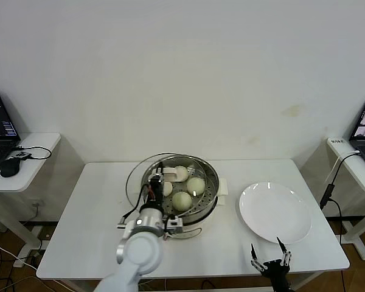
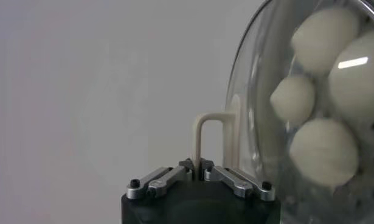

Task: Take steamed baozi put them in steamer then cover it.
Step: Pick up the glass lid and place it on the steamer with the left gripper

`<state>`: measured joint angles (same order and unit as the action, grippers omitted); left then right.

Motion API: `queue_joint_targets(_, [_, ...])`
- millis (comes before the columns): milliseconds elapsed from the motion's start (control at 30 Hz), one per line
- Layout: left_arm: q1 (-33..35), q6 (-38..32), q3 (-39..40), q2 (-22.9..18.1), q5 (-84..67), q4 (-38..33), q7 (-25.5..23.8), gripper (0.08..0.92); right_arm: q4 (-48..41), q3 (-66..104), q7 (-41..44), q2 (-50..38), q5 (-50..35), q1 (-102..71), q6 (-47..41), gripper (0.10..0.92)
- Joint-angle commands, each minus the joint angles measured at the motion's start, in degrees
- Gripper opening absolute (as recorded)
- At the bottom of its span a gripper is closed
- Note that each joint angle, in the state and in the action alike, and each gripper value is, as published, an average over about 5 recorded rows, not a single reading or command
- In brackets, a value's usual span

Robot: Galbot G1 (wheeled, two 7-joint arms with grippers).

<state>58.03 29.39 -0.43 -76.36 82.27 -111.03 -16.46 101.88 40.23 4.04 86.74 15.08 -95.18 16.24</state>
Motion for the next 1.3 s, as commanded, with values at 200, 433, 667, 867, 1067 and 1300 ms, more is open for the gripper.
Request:
queue_joint_targets(200, [-3.91,0.94,3.65,-7.34,6.5,6.46,-2.09,0.142,-0.39,-0.29,-0.49,0.11,1.67,-0.27,0.47,0.823])
queue_joint_targets(433, [-4.73,0.76,2.83,-7.42,6.04,9.23,-1.87,0.142,-0.37,-0.23,-0.51,-0.13,1.47,-0.46,1.07,0.822])
queue_joint_targets(667, [-4.76,0.35,2.12,-7.7,6.14,10.88,-1.43,0.142,-0.41,-0.34,-0.55,-0.32,1.26,-0.55,1.15,0.823])
queue_joint_targets(867, [-4.71,-0.14,1.65,-8.28,6.11,12.28,-0.86,0.142,-0.51,-0.38,-0.62,-0.56,1.1,-0.71,1.25,0.823])
queue_joint_targets(1067, [-4.68,-0.33,1.17,-8.77,6.2,12.97,-0.51,0.142,-0.59,-0.32,-0.71,-0.84,0.99,-0.79,1.29,0.823])
queue_joint_targets(1300, [-3.71,-0.39,0.9,-9.06,5.6,11.77,-0.5,0.142,-0.83,-0.36,-0.73,-1.14,0.91,-0.8,1.45,0.823])
